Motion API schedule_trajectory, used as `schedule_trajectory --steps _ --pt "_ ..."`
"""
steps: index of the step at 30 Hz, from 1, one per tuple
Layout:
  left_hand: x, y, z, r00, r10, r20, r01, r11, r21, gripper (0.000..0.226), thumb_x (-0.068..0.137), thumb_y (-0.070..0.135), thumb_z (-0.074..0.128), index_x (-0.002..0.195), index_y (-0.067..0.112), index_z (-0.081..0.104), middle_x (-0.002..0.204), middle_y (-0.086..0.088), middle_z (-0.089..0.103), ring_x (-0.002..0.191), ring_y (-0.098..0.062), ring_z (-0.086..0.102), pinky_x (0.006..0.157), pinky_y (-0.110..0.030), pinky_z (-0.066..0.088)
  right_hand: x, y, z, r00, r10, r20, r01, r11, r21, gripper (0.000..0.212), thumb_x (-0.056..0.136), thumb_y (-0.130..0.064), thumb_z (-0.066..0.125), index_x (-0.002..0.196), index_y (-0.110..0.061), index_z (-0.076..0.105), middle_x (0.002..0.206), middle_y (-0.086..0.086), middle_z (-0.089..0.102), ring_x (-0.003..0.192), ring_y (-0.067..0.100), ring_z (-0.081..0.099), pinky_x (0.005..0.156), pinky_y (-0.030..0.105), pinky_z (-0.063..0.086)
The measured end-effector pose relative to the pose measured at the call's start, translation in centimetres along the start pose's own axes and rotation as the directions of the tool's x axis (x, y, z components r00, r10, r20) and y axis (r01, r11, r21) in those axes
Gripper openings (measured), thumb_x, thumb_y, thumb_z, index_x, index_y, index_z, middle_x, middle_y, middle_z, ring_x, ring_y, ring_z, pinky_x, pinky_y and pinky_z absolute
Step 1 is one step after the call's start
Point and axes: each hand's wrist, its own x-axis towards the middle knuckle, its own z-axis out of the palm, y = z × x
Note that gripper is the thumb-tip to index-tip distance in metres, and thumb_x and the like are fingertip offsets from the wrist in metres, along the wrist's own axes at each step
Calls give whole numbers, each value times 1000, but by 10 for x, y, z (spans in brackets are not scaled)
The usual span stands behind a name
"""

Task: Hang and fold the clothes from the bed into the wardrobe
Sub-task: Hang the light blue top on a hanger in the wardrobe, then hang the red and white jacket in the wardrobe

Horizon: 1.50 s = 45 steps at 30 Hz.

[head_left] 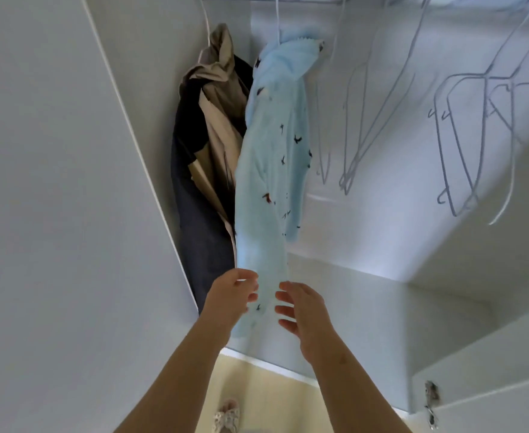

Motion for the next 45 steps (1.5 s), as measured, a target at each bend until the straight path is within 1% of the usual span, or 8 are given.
schedule_trajectory --steps 5,11,15,18,23,30,38,45 --pt "-33 -28 26 980 -114 165 103 992 71 12 94 16 52 87 20 60 89 -2 65 79 -13 63 68 -23 48 -38 48 -43 990 82 -113 -74 994 75 10 92 -18 54 96 -11 60 89 6 63 78 20 57 67 27 45" --pt "-63 -49 39 918 -97 384 17 978 206 10 94 17 52 94 17 62 87 0 66 78 -13 63 65 -22 49 -85 88 -61 937 98 -335 -11 967 254 8 92 -17 53 85 -15 58 81 4 61 71 18 55 63 27 44" --pt "-96 -78 22 842 -160 516 6 958 287 9 92 14 52 94 18 60 81 0 64 70 -14 60 64 -24 45 -130 141 -44 876 196 -441 -12 922 387 10 91 -16 54 81 -16 57 74 2 59 56 15 50 53 22 36" --pt "-126 -106 12 759 -230 609 -11 931 366 8 90 12 53 93 17 59 75 -1 62 65 -14 56 59 -21 41 -172 186 -30 817 273 -509 19 868 496 8 91 -15 54 84 -14 57 74 3 59 53 14 51 47 20 35" --pt "-193 -143 20 592 -287 754 -171 868 465 8 91 17 53 90 19 61 84 -1 65 74 -16 63 68 -27 47 -257 251 -25 648 420 -635 140 754 642 5 90 -16 54 87 -14 57 74 1 61 57 15 53 52 22 39" --pt "-314 -193 22 305 -344 888 -419 789 450 10 92 19 52 88 20 61 85 0 66 73 -12 64 68 -27 49 -381 324 -16 415 518 -748 403 633 661 5 90 -17 56 87 -15 60 78 0 62 61 14 56 55 23 42" --pt "-487 -279 -27 -3 -445 895 -604 715 353 13 92 18 53 80 21 58 75 2 61 65 -11 60 61 -24 42 -540 434 40 178 675 -716 640 473 606 8 90 -16 53 86 -15 59 75 0 61 59 14 55 54 22 40" --pt "-645 -368 -114 -232 -584 778 -716 644 270 14 93 16 52 81 21 58 74 3 60 61 -8 56 53 -20 38 -686 537 121 3 811 -585 798 351 489 10 90 -15 53 82 -14 59 76 2 62 61 16 55 55 24 41"
